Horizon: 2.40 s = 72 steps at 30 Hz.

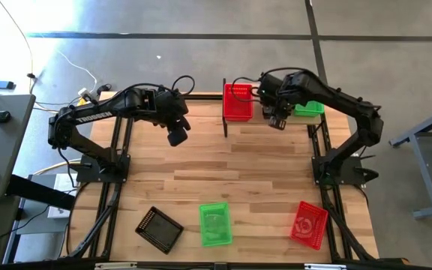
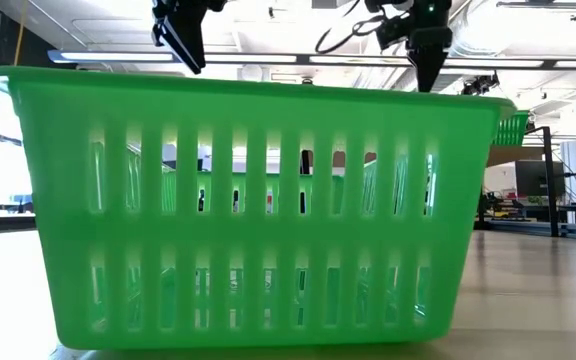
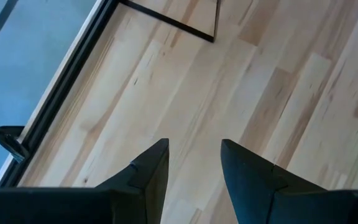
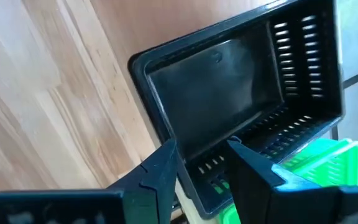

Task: Stack baskets on shelf by color
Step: Stack the right black basket on top of the other black basket on the shelf, then stack the green basket on top of the other green baskets on the shelf

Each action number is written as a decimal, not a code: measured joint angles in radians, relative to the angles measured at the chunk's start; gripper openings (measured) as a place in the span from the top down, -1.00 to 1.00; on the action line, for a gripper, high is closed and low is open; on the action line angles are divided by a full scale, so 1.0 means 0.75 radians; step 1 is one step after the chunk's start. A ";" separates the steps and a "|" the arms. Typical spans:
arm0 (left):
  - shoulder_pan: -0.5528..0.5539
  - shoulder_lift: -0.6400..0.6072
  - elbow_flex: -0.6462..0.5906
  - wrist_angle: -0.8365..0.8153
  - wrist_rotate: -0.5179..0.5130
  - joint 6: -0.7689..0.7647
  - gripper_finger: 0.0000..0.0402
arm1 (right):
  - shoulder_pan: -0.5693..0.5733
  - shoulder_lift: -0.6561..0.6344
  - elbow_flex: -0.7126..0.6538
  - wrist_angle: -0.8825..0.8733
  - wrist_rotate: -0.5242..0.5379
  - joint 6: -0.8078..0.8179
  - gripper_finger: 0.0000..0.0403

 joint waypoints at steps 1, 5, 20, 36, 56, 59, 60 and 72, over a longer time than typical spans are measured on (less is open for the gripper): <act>0.000 0.000 0.000 0.000 0.000 0.008 0.31 | 0.000 0.000 0.000 -0.004 -0.001 -0.001 0.40; 0.000 0.000 0.000 0.000 -0.001 0.022 0.31 | 0.004 0.000 0.000 -0.001 -0.002 0.003 0.40; -0.089 0.000 0.000 -0.105 0.139 -0.002 0.31 | 0.070 -0.011 0.153 -0.018 -0.163 0.215 0.40; -0.419 -0.040 0.000 -0.211 0.230 -0.103 0.31 | 0.440 -0.011 0.159 0.011 -0.176 0.697 0.40; -0.917 -0.385 -0.451 0.079 0.060 -0.713 0.31 | 0.884 0.001 0.159 0.281 -0.140 1.350 0.40; -0.940 -0.380 -0.485 0.167 0.004 -0.713 0.31 | 0.929 0.009 0.158 0.309 -0.086 1.411 0.40; -0.943 -0.371 -0.492 0.222 -0.006 -0.712 0.31 | 0.941 0.011 0.158 0.314 -0.068 1.431 0.40; -0.899 -0.163 -0.498 0.669 -0.018 -0.438 0.31 | 1.062 0.094 0.158 0.320 -0.030 1.505 0.40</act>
